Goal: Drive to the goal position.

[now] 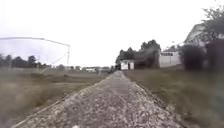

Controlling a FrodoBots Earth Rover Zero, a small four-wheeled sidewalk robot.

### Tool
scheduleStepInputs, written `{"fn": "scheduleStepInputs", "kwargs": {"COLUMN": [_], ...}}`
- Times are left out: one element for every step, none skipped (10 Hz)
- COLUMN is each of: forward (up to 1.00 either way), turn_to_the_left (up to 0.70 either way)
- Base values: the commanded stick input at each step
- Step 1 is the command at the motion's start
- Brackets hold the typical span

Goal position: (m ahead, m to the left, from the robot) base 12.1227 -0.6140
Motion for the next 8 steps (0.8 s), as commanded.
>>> {"fn": "scheduleStepInputs", "kwargs": {"forward": [1.00, 1.00, 1.00, 1.00, 1.00, 1.00, 1.00, 1.00], "turn_to_the_left": [0.00, 0.00, 0.00, 0.00, 0.00, 0.00, 0.00, 0.00]}}
